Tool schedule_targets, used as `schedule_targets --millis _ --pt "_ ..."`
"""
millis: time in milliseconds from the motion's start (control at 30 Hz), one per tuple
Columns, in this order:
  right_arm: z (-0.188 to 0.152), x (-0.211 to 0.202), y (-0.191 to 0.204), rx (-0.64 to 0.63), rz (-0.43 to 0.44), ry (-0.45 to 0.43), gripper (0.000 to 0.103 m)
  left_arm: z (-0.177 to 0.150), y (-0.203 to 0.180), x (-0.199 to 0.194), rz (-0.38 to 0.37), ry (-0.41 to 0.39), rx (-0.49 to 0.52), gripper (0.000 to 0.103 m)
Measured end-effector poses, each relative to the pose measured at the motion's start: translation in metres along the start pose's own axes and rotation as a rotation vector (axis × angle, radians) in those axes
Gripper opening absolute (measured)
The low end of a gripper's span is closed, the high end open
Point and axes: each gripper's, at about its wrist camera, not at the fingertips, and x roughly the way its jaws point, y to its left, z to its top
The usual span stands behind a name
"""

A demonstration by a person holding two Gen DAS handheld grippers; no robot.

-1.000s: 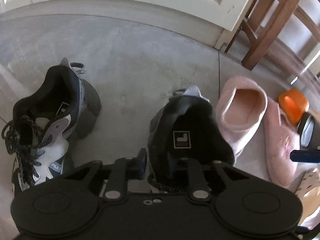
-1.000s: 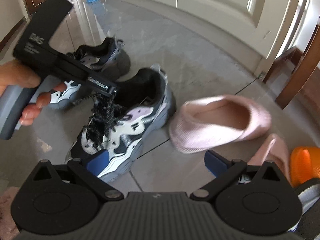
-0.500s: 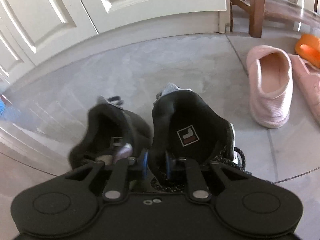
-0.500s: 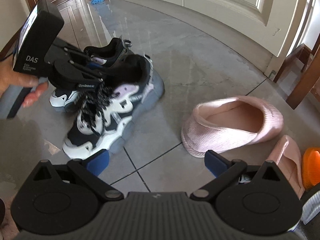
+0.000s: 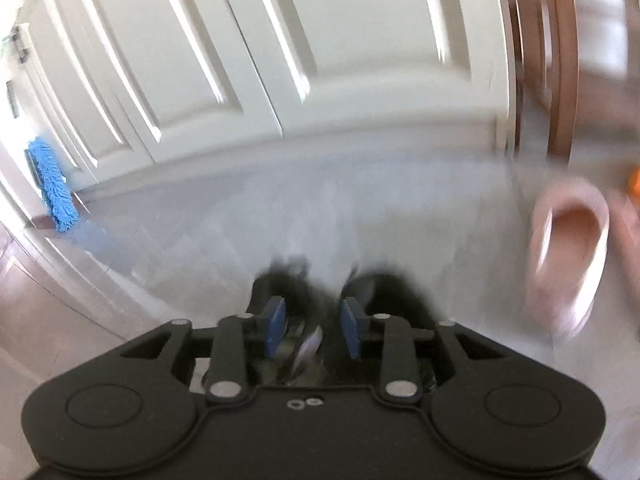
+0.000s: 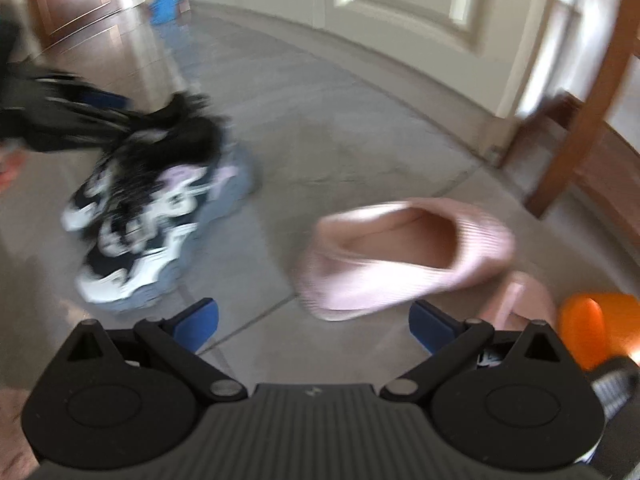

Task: Organize scattered shoes
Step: 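Lower the left tool onto the plain pink slipper and grasp its heel, then carry the pink slipper with the left tool and set it down near the sneakers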

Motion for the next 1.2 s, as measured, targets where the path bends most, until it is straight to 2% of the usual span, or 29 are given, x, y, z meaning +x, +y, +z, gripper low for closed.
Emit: schedule_targets --millis 33,100,133,200,267,367,500,733,800,867,900,967,1100,1200 --pt "0.001 -0.002 -0.009 0.027 -0.019 -0.011 0.103 0.004 -0.005 -0.005 -0.068 -0.016 -0.019 0.034" --pt "0.003 -0.008 -0.028 0.08 -0.058 -0.033 0.103 0.013 -0.025 -0.008 -0.265 -0.039 -0.051 0.034" --pt "0.004 -0.013 -0.036 0.098 -0.08 -0.049 0.103 0.015 -0.034 -0.007 -0.326 -0.035 -0.053 0.034" --pt "0.002 -0.025 -0.054 0.141 -0.122 -0.078 0.103 0.018 -0.054 -0.001 -0.42 -0.006 -0.048 0.034" --pt "-0.002 -0.037 -0.07 0.184 -0.157 -0.099 0.102 0.021 -0.079 0.015 -0.542 0.059 -0.065 0.034" --pt "-0.013 -0.051 -0.087 0.22 -0.2 -0.109 0.103 0.024 -0.105 0.036 -0.614 0.09 -0.085 0.034" --pt "-0.032 -0.061 -0.1 0.25 -0.231 -0.09 0.103 0.035 -0.138 0.07 -0.665 0.13 -0.139 0.035" --pt "-0.065 -0.068 -0.105 0.27 -0.21 -0.019 0.102 0.048 -0.181 0.132 -0.654 0.187 -0.254 0.035" --pt "-0.072 -0.072 -0.105 0.269 -0.207 -0.01 0.103 0.049 -0.191 0.146 -0.633 0.192 -0.275 0.029" --pt "-0.074 -0.074 -0.105 0.268 -0.203 -0.009 0.103 0.05 -0.198 0.158 -0.623 0.2 -0.293 0.016" --pt "-0.073 -0.074 -0.105 0.268 -0.202 -0.01 0.103 0.051 -0.2 0.161 -0.624 0.204 -0.296 0.012" --pt "-0.072 -0.074 -0.105 0.266 -0.198 -0.012 0.103 0.053 -0.203 0.162 -0.621 0.185 -0.273 0.005" --pt "-0.07 -0.073 -0.104 0.263 -0.19 -0.016 0.102 0.051 -0.197 0.154 -0.647 0.151 -0.243 0.004" --pt "-0.069 -0.073 -0.103 0.26 -0.184 -0.019 0.102 0.047 -0.185 0.132 -0.676 0.075 -0.135 0.004"
